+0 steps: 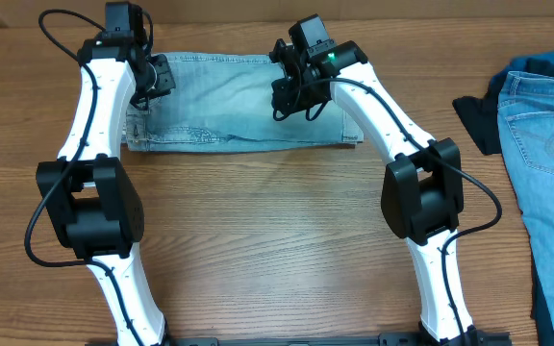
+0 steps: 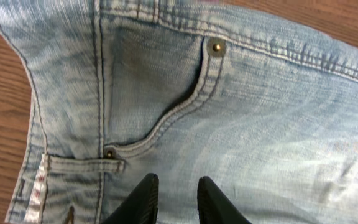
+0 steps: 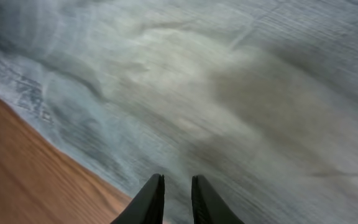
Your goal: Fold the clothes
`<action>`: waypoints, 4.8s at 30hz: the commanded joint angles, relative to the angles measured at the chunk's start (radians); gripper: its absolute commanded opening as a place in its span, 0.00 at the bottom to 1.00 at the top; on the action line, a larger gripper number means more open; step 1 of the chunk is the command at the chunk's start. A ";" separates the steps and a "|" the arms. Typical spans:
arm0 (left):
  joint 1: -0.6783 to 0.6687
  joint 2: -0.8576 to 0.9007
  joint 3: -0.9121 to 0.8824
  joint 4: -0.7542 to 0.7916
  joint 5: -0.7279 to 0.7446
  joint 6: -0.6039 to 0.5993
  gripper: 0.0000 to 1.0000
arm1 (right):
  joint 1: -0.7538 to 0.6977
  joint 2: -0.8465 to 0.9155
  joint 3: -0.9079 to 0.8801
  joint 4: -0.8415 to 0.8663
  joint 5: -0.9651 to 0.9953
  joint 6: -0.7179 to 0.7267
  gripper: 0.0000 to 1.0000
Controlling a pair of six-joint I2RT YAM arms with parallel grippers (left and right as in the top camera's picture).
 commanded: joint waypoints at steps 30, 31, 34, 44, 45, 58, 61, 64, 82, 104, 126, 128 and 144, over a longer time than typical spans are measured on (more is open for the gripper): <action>-0.045 -0.060 -0.037 0.150 0.050 0.025 0.15 | 0.059 -0.001 -0.083 0.166 -0.043 0.012 0.12; -0.050 -0.047 -0.037 0.148 0.052 0.025 0.13 | 0.064 -0.001 -0.102 0.180 -0.043 0.012 0.11; -0.070 0.022 -0.037 0.138 0.055 0.035 0.13 | 0.077 -0.001 -0.180 0.236 -0.043 0.012 0.08; -0.085 0.212 -0.037 0.146 0.037 0.037 0.14 | 0.092 -0.001 -0.297 0.296 -0.042 0.049 0.04; -0.082 0.219 -0.037 0.142 0.028 0.043 0.15 | 0.091 -0.001 -0.297 0.290 -0.043 0.049 0.04; 0.003 0.218 -0.037 0.044 -0.189 0.115 0.13 | -0.140 -0.002 -0.264 0.203 -0.024 0.221 0.04; 0.027 0.218 -0.037 0.026 -0.185 0.115 0.11 | -0.222 -0.002 -0.236 0.134 -0.019 0.220 0.04; 0.027 0.217 -0.034 0.036 -0.115 0.127 0.13 | -0.298 -0.002 -0.236 0.088 -0.020 0.220 0.04; -0.162 0.141 0.142 0.028 -0.015 0.130 0.19 | -0.097 -0.067 -0.189 0.373 0.032 0.067 0.04; -0.091 0.156 -0.016 0.242 -0.171 0.209 0.16 | -0.163 0.144 -0.192 0.407 0.292 0.217 0.09; -0.047 0.151 0.001 0.261 -0.006 0.208 0.36 | -0.301 0.144 -0.192 0.002 0.292 0.212 0.04; -0.047 0.151 0.004 0.268 -0.006 0.209 0.34 | -0.301 0.143 -0.191 0.002 0.291 0.212 0.04; -0.023 0.130 0.346 -0.226 -0.029 0.016 0.67 | -0.333 -0.069 0.052 -0.225 0.203 0.162 0.74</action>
